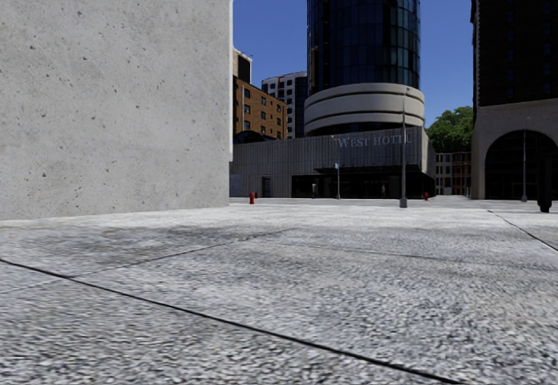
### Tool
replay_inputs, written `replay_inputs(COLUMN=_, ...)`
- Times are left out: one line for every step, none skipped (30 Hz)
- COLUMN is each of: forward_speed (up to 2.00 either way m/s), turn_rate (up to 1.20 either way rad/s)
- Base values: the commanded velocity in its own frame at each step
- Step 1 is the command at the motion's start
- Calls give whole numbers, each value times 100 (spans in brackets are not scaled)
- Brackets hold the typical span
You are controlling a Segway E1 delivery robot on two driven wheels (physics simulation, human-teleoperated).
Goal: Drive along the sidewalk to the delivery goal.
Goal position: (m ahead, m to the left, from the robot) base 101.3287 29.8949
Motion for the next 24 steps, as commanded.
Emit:
replay_inputs(forward_speed=200, turn_rate=0)
replay_inputs(forward_speed=200, turn_rate=0)
replay_inputs(forward_speed=200, turn_rate=0)
replay_inputs(forward_speed=200, turn_rate=0)
replay_inputs(forward_speed=200, turn_rate=0)
replay_inputs(forward_speed=200, turn_rate=0)
replay_inputs(forward_speed=200, turn_rate=0)
replay_inputs(forward_speed=200, turn_rate=0)
replay_inputs(forward_speed=200, turn_rate=0)
replay_inputs(forward_speed=200, turn_rate=0)
replay_inputs(forward_speed=200, turn_rate=0)
replay_inputs(forward_speed=200, turn_rate=0)
replay_inputs(forward_speed=200, turn_rate=0)
replay_inputs(forward_speed=200, turn_rate=0)
replay_inputs(forward_speed=200, turn_rate=0)
replay_inputs(forward_speed=200, turn_rate=0)
replay_inputs(forward_speed=200, turn_rate=0)
replay_inputs(forward_speed=200, turn_rate=0)
replay_inputs(forward_speed=200, turn_rate=0)
replay_inputs(forward_speed=200, turn_rate=0)
replay_inputs(forward_speed=200, turn_rate=0)
replay_inputs(forward_speed=200, turn_rate=0)
replay_inputs(forward_speed=200, turn_rate=0)
replay_inputs(forward_speed=200, turn_rate=0)
